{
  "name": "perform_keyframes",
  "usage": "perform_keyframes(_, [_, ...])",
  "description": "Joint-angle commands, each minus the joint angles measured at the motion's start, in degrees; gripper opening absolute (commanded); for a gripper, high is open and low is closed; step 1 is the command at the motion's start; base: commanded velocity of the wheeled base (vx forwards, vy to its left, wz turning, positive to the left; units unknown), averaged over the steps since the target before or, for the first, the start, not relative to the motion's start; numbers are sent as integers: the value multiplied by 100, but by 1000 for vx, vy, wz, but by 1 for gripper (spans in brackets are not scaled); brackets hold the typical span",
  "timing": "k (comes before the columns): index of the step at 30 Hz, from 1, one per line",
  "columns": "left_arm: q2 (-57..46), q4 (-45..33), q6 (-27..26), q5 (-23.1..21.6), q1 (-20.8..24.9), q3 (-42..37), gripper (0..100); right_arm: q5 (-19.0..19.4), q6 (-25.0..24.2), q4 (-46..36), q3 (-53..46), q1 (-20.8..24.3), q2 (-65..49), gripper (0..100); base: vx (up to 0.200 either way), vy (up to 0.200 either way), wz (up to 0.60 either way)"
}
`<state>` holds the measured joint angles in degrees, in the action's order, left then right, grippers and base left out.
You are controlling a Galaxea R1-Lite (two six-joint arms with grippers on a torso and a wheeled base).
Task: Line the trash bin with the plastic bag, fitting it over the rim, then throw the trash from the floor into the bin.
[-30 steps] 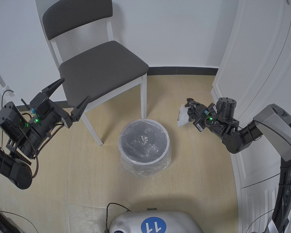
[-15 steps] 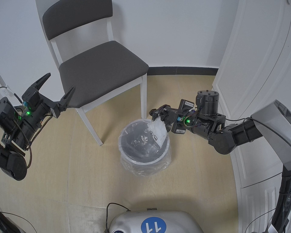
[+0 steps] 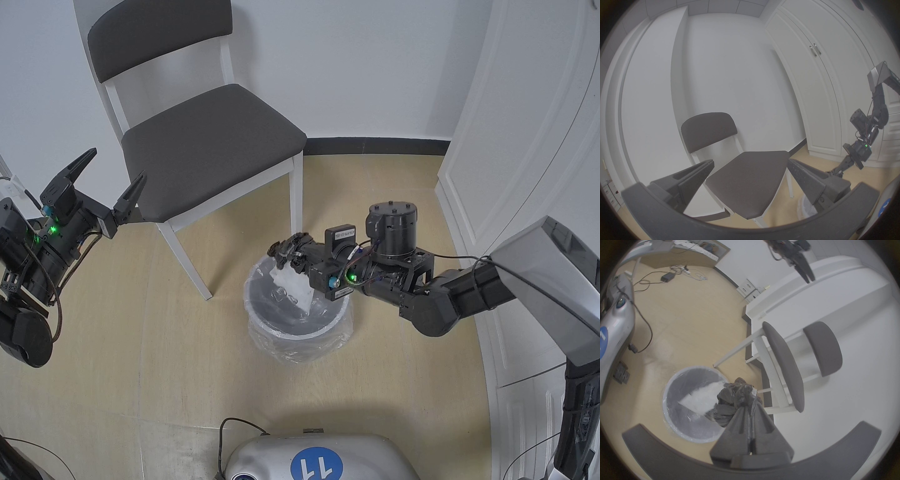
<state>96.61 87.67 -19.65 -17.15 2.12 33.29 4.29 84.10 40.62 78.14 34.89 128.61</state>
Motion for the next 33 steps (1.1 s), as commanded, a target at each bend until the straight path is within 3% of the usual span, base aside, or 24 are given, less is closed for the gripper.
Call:
perform_keyframes(1, [16,4,5,1,-28,19,100,72,238,7,61,141,419,0,0,0,0])
perform_keyframes(25, [25,4,-21,-16,-168,37,100,204,467,16,518,-228,1491,0,0,0,0])
perform_keyframes(33, [68,4,-21,-16,-168,55,100,221,467,-10,1573,-536,2318,0,0,0,0])
